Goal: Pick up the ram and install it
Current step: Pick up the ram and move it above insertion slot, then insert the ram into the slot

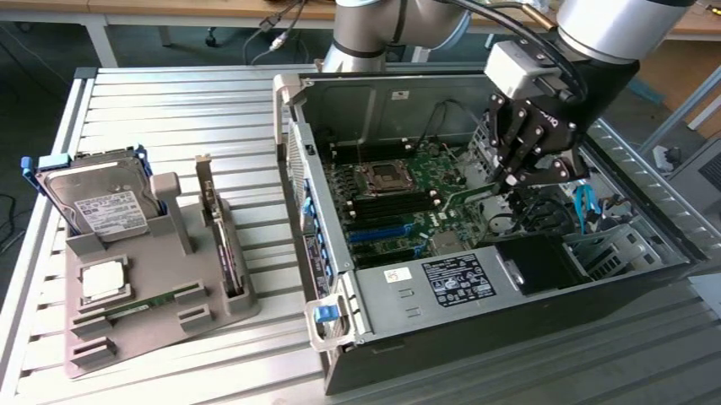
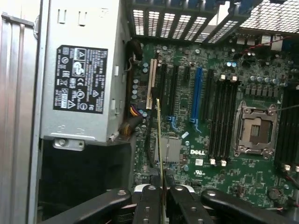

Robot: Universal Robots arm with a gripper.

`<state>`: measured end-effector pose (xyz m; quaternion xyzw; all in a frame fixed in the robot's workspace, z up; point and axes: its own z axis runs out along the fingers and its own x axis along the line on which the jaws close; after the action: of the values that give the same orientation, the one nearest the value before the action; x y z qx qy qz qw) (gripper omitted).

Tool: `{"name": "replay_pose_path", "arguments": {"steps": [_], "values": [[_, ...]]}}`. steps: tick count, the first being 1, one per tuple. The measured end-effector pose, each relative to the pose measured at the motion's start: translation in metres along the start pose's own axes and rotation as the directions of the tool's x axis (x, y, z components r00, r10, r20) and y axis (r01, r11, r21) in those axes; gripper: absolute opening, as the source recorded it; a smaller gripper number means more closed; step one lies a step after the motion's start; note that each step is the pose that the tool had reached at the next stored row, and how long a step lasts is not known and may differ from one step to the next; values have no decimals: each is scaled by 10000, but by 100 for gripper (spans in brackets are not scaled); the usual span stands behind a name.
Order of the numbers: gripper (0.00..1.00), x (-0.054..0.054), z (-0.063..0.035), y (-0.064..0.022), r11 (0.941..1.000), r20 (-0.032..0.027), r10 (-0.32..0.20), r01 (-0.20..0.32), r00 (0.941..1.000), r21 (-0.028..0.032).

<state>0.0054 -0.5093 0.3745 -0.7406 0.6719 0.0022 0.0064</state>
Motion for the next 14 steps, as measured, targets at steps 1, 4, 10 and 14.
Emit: {"name": "replay_pose_path", "arguments": {"steps": [1, 4, 10, 14], "values": [[14, -82, 4, -8, 10000, -1, 0, 0, 10000, 0], [14, -242, 13, -23, 10000, 0, 0, 0, 10000, 0], [14, -453, 24, -44, 10000, 0, -1, 1, 10000, 0], [14, -453, 24, -44, 10000, 0, -1, 1, 10000, 0]]}}
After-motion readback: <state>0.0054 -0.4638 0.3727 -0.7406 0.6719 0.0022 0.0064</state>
